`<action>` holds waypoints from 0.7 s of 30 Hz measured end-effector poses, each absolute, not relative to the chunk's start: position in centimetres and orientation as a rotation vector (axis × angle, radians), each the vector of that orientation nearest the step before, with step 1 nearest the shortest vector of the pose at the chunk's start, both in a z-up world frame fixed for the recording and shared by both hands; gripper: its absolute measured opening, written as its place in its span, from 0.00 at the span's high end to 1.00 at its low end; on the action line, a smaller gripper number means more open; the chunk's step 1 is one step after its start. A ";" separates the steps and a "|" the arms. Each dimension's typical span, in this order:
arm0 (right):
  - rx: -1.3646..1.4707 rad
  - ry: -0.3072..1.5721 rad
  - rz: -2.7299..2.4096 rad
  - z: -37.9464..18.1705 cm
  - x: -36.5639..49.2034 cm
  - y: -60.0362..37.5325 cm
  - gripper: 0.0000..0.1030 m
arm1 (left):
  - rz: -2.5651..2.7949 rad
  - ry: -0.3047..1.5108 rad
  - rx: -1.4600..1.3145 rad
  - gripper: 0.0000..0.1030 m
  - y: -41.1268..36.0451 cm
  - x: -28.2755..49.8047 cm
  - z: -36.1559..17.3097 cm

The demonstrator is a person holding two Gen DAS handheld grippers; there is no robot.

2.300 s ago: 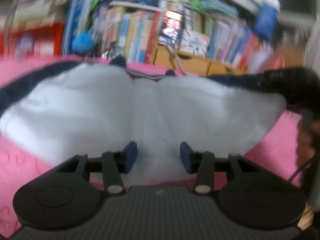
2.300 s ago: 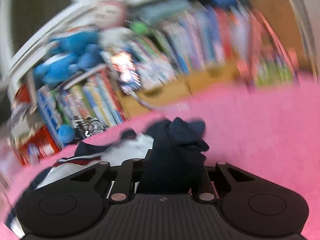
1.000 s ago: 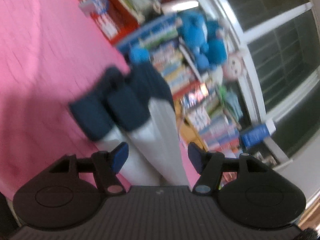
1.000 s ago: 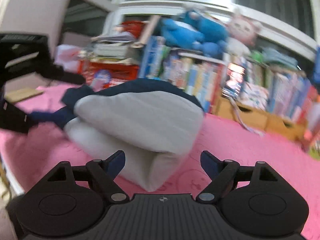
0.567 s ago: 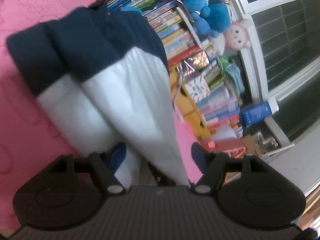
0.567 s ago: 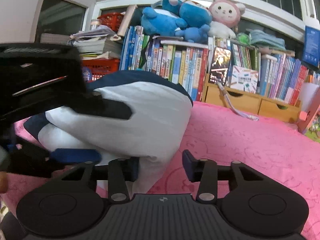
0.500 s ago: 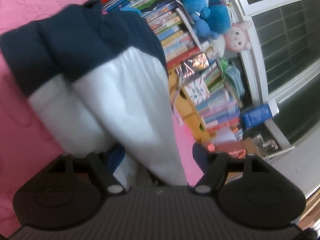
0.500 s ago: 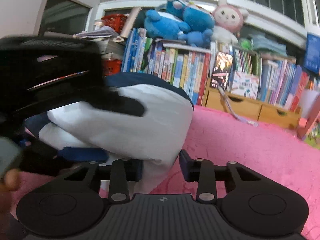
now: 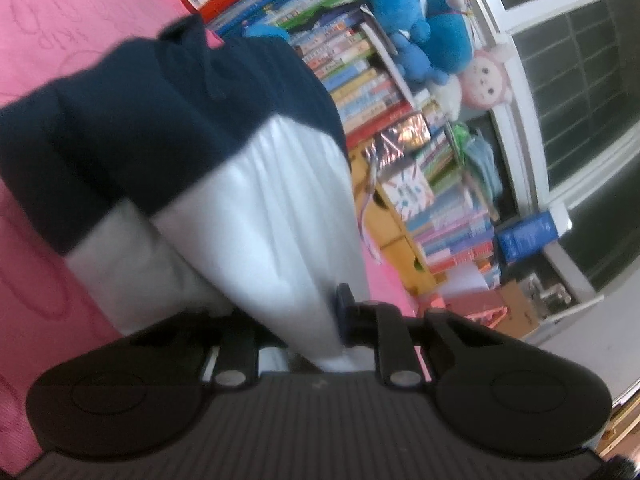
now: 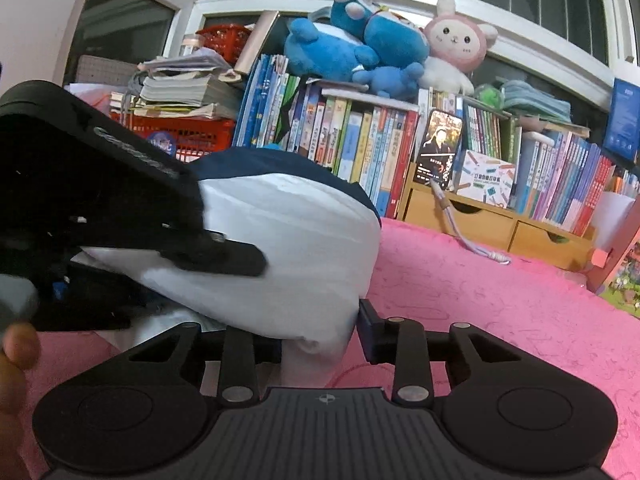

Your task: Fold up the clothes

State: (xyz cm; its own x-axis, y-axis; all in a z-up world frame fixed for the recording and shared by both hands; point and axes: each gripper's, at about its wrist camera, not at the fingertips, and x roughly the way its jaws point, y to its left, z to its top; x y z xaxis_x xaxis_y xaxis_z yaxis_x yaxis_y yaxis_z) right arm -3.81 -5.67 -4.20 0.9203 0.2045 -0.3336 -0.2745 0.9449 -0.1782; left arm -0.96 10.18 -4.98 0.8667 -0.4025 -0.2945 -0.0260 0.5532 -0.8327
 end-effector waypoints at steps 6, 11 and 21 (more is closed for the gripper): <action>-0.254 0.311 0.235 -4.0 -4.0 -5.4 0.68 | -0.233 0.500 -1.052 0.70 10.6 -0.5 -6.2; -0.298 0.284 0.225 -3.4 -4.1 -4.7 0.68 | -0.217 0.481 -1.047 0.75 11.2 -0.5 -5.9; -0.271 0.306 0.220 -4.3 -3.7 -5.3 0.79 | 0.015 0.352 -0.919 0.89 14.7 -3.2 -4.4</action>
